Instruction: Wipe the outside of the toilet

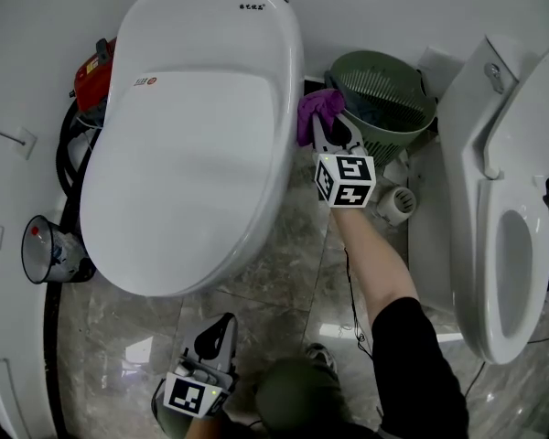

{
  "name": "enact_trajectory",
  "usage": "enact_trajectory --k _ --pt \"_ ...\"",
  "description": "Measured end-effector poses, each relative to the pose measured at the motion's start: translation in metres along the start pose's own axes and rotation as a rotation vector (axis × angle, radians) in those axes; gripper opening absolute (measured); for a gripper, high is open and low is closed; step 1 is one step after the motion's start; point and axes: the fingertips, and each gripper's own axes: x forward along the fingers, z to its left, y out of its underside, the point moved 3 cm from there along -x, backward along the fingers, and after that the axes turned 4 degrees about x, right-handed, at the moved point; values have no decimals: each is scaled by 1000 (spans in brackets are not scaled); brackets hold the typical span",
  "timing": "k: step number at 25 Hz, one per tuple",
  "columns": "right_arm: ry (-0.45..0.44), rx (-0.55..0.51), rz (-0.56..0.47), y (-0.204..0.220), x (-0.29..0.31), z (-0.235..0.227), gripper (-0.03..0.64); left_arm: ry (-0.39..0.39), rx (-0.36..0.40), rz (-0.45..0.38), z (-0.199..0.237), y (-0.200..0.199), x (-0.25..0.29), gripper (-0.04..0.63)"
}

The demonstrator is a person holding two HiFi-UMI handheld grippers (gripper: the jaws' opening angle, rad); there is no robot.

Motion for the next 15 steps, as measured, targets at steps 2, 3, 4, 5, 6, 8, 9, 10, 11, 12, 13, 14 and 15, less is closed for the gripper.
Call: enact_trajectory --k 2,3,4,5,6,8,9,10,11,12,13,14,15 --pt "-16 12 -22 -3 -21 5 66 5 1 -3 0 -2 -3 6" --pt "-30 17 -34 -5 -34 8 66 20 4 -6 -2 -5 -3 5" --pt "-47 23 -43 -7 -49 11 66 35 5 -16 -3 -9 -3 5" --pt "-67 32 -50 -7 -65 16 66 45 6 -26 -5 -11 -3 5" --pt "-89 46 -54 -6 -83 22 66 48 9 -26 -5 -11 -4 5" --pt "-145 79 -57 -3 -119 37 66 49 10 -34 -5 -13 -6 6" --pt "-179 91 -55 -1 -137 46 66 47 8 -38 -5 -13 -6 6" --pt "-215 103 -52 1 -153 55 66 45 5 -41 -6 -13 -7 6" --pt "-252 115 -50 4 -169 65 66 47 3 -41 -8 -13 -8 6" --pt "-289 129 -49 8 -184 76 66 51 6 -35 -9 -13 -9 6" --pt "-329 139 -47 11 -197 88 66 55 14 -24 -10 -11 -11 5" --pt "-372 144 -42 15 -209 102 66 57 22 -13 -11 -8 -13 5" --pt "-417 142 -37 19 -219 115 66 59 29 -8 -12 -6 -13 5"
